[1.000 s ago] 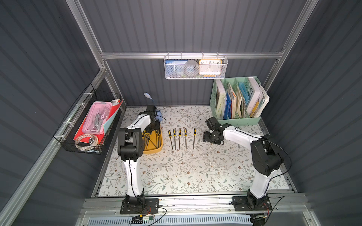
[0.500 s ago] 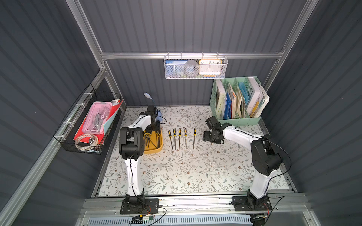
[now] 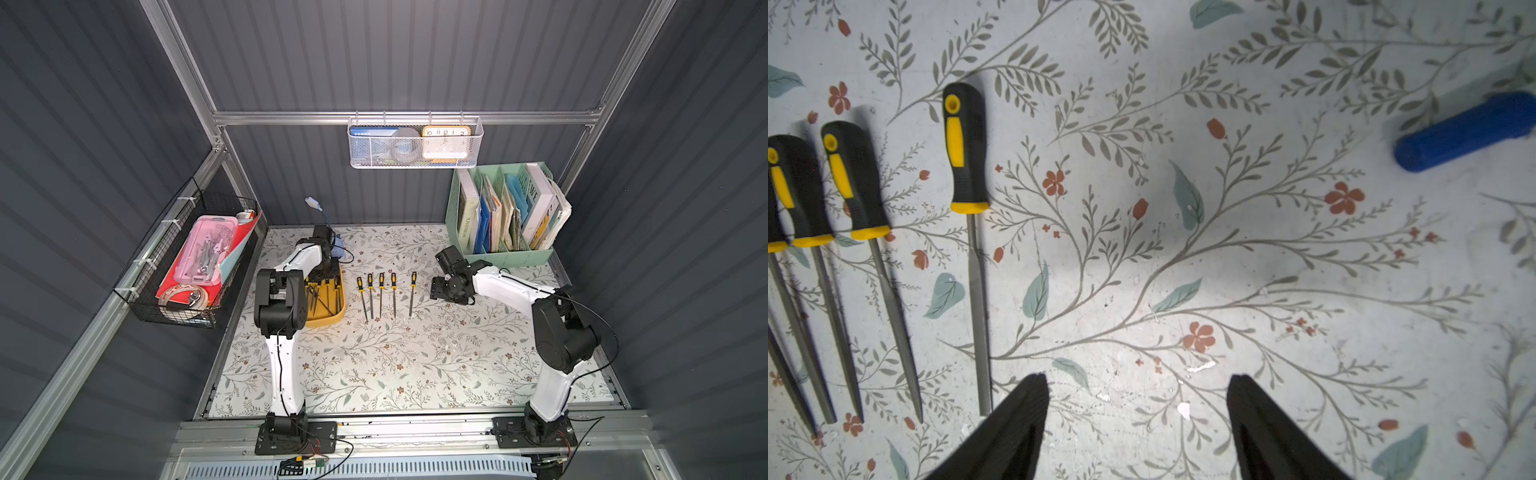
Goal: Take the file tool out of the storage box
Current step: Pick up the file tool from the storage box.
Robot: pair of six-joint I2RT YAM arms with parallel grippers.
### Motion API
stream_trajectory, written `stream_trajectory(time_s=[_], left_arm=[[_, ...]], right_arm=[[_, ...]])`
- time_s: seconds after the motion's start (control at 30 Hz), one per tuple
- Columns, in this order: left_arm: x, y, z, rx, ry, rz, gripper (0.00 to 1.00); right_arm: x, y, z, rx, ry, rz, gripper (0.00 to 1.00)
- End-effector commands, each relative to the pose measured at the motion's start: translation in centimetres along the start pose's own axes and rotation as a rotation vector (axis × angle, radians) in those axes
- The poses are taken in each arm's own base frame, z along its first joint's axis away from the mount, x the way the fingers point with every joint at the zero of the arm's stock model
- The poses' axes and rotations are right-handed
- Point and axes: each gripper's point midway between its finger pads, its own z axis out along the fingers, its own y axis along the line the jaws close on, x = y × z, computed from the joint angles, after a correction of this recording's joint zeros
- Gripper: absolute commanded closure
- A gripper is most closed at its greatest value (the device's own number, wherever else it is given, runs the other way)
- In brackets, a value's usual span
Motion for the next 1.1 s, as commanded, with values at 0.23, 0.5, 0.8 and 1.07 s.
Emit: stream_trajectory(time_s=[0.23, 0.5, 0.8, 1.07], left_arm=[[-5.3, -0.8, -8.1, 0.070, -0.152, -0.040, 1.00], [-6.6, -7.0, -13.9, 0.224, -0.218, -0.008, 1.00], [-2.8, -23.1, -14.0, 0.451, -0.197, 0.072, 1.00], [1.4, -32.3, -10.1, 0.545, -0.116, 0.156, 1.00]], right_arm=[[0.0, 0.1, 0.3, 0.012, 0.006, 0.004, 0.27], [-0.1, -0.2, 0.0, 0.014, -0.017, 0.023, 0.27], [0.2, -1.2, -0.8, 0.038, -0.045, 0.035, 0.26], [-0.2, -2.3, -2.0, 0.063, -0.065, -0.028, 0.26]])
